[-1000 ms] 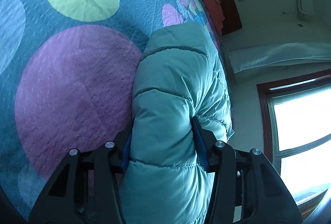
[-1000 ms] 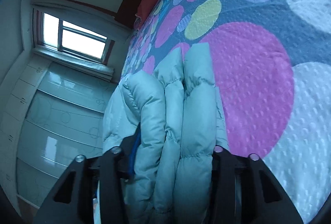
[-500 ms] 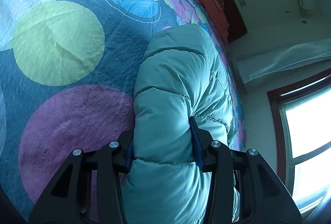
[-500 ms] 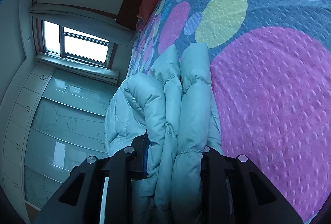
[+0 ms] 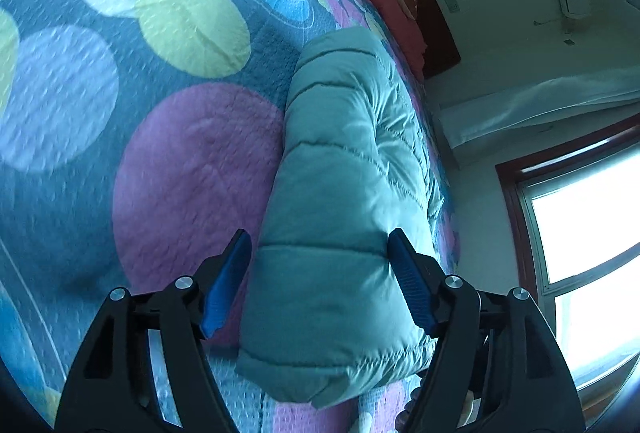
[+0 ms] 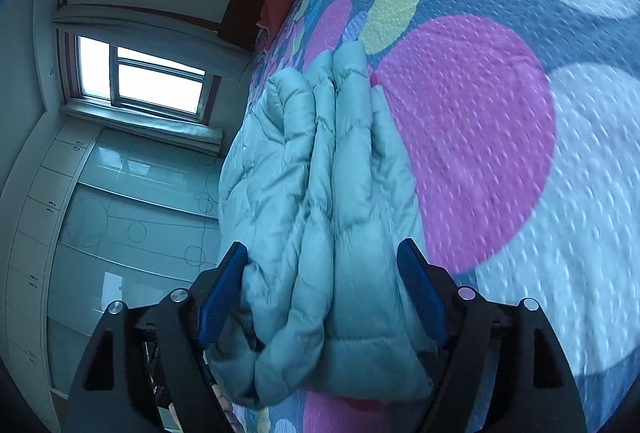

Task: Fold large clothes

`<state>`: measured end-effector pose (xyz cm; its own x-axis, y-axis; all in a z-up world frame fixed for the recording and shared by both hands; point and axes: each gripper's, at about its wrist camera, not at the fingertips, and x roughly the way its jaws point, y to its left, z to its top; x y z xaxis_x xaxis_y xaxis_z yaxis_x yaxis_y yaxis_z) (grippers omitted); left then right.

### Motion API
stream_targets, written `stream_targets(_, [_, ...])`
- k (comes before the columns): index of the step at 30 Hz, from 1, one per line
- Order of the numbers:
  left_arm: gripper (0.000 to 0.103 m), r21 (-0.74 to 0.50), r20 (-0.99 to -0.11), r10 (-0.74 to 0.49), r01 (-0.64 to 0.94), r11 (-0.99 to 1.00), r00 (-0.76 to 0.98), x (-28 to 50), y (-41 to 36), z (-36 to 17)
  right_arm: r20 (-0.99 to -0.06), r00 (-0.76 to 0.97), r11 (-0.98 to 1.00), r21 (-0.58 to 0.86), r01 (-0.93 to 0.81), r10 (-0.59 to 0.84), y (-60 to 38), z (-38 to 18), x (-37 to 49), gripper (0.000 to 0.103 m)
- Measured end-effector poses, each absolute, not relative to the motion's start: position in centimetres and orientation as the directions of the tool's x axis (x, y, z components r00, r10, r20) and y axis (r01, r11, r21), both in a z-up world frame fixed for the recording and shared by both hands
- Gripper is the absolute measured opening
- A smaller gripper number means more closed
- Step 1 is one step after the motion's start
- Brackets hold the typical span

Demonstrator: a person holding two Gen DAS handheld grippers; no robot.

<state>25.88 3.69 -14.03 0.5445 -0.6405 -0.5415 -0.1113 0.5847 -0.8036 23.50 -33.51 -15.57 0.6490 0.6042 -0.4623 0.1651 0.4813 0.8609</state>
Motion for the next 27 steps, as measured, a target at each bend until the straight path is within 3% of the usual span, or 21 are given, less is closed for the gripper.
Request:
stream_targets(5, [0.071,-0.824,-0.531,-0.647,-0.157,0.544,0.546,24.6,3.5,-15.4,-0.486,0.653,0.521,0.838,0.16,0.582,-32.7,-16.2,21.4,0.078])
stream_targets(8, [0.058,-0.801,-0.551,-0.623,-0.144,0.581,0.555,24.4,2.9,-15.0,-0.505,0.647,0.548,0.822,0.157,0.571,-31.9,-16.1,21.2,0.076])
stream_targets(11, [0.049,-0.789,-0.562,-0.61,-0.139,0.599,0.559,24.1,2.6,-14.6,-0.509,0.642,0.552,0.819,0.157,0.573,-31.4,-16.5,21.1,0.049])
stream_targets(15, [0.039,-0.771,-0.575,-0.591,-0.131,0.624,0.565,24.0,2.3,-13.5,-0.474,0.649,0.513,0.846,0.146,0.595,-31.6,-16.8,21.0,0.032])
stream_targets(27, [0.036,-0.716,-0.61,-0.523,-0.131,0.686,0.595,25.3,3.3,-13.2,-0.445,0.638,0.492,0.863,0.118,0.628,-30.1,-17.9,24.9,0.028])
